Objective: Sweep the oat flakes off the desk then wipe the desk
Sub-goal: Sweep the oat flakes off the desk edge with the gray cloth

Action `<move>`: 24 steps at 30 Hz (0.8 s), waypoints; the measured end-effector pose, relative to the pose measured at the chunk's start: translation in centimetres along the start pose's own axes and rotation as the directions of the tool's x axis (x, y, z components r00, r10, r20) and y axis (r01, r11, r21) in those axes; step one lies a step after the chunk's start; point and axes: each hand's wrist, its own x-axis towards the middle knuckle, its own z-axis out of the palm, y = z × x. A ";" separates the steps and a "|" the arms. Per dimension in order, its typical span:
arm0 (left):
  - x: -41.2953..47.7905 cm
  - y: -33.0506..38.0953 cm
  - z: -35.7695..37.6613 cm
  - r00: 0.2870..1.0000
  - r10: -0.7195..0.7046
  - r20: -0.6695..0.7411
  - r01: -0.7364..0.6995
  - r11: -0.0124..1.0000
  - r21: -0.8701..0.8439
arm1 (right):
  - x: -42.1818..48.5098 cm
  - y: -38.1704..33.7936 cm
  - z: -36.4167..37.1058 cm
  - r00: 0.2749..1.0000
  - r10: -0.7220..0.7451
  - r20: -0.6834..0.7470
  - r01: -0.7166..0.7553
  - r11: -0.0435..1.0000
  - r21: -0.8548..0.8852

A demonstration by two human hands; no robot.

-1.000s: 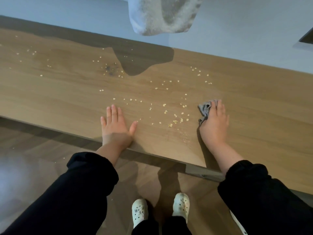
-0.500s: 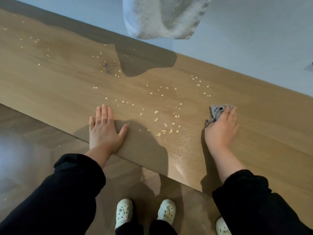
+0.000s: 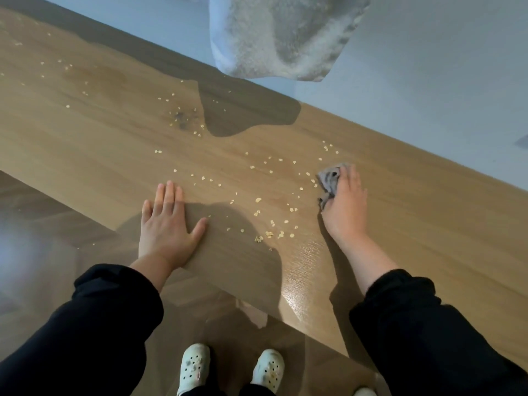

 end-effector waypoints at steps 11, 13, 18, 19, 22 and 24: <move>0.0 0.0 0.0 1.000 -0.002 -0.004 0.002 1.000 -0.011 | 9.4 -2.1 0.1 0.998 -0.034 0.056 0.036 0.999 -0.034; 0.0 0.0 0.1 1.000 -0.002 0.003 0.002 1.000 -0.005 | 8.0 -2.4 0.4 0.976 -0.187 0.113 0.191 0.981 -0.027; 0.0 0.0 0.1 1.000 -0.018 0.017 0.019 0.999 -0.027 | 6.8 1.4 0.1 0.989 -0.146 -0.006 0.146 0.989 -0.003; 0.0 0.1 0.0 1.000 -0.021 0.019 0.021 0.999 -0.027 | 7.7 1.8 0.1 0.994 -0.097 -0.042 0.097 0.995 0.007; -0.1 0.1 -0.1 0.999 -0.025 0.025 0.025 0.999 -0.027 | 11.2 0.6 0.4 0.999 -0.012 -0.037 0.012 1.000 0.003; -0.1 0.1 0.0 0.999 -0.026 0.019 0.027 0.999 -0.031 | 13.2 -1.2 0.9 0.999 -0.043 0.027 0.044 0.999 -0.024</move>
